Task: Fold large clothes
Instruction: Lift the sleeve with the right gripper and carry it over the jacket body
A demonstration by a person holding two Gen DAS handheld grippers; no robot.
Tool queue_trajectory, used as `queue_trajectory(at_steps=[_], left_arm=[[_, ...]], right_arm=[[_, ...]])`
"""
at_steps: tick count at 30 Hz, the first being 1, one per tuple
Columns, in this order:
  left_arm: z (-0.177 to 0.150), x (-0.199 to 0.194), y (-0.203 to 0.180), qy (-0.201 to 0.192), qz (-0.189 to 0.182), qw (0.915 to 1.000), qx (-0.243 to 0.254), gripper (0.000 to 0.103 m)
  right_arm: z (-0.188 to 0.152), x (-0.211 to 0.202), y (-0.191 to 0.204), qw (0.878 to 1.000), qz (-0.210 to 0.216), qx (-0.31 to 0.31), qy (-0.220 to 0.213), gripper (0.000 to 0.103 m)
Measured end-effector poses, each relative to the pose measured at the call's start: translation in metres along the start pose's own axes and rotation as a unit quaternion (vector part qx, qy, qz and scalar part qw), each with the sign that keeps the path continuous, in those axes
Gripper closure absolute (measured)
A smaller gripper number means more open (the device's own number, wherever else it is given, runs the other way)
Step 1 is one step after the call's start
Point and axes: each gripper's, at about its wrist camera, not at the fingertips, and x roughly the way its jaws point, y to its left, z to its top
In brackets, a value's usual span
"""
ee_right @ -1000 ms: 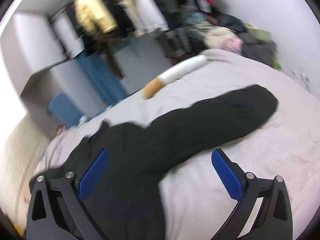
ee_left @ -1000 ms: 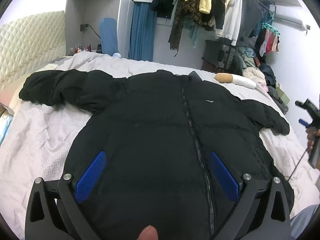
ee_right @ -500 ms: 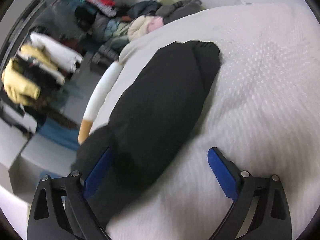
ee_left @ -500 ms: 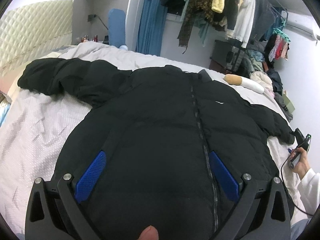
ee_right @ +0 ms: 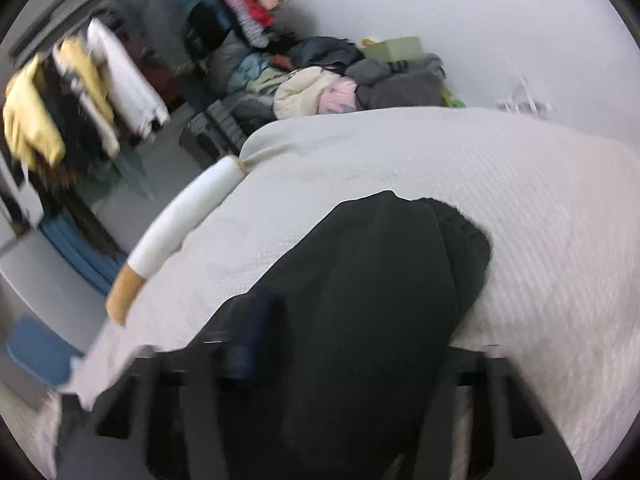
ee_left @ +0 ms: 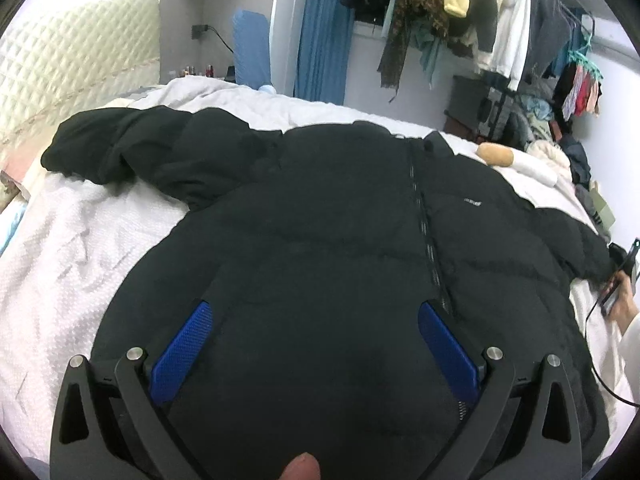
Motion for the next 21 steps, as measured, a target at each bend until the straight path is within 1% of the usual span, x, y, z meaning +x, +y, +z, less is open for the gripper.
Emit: queue_trajectory(at_steps=[1, 3, 6, 10, 14, 16, 19, 21], left_arm=[[-0.002, 0.001, -0.001, 0.004, 0.000, 1.0000, 0.002, 0.000], [-0.004, 0.005, -0.004, 0.010, 0.002, 0.9999, 0.010, 0.000], [-0.007, 0.005, -0.008, 0.008, 0.015, 0.9995, 0.026, 0.000], [-0.012, 0.006, -0.011, 0.013, 0.024, 0.9990, 0.036, 0.000], [-0.015, 0.007, -0.012, 0.015, 0.037, 0.9982, 0.044, 0.000], [-0.015, 0.004, -0.013, 0.012, 0.042, 0.9976, 0.053, 0.000], [-0.013, -0.003, -0.014, 0.002, 0.048, 0.9968, 0.064, 0.000], [-0.012, -0.008, -0.014, 0.000, 0.047, 0.9967, 0.066, 0.000]], right_arm=[[-0.001, 0.001, 0.000, 1.000, -0.004, -0.009, 0.005, 0.083], [-0.001, -0.001, -0.001, 1.000, -0.011, -0.017, 0.006, 0.089], [0.001, -0.011, 0.002, 0.998, -0.036, -0.051, -0.007, 0.094], [0.009, -0.036, -0.009, 0.996, -0.057, -0.054, -0.029, 0.097], [0.025, -0.074, -0.014, 0.993, -0.081, -0.046, -0.072, 0.099], [0.034, -0.088, -0.013, 0.991, -0.090, -0.042, -0.086, 0.100], [0.050, -0.115, -0.005, 0.990, -0.091, -0.031, -0.104, 0.100], [0.059, -0.133, 0.008, 0.989, -0.084, -0.045, -0.117, 0.100]])
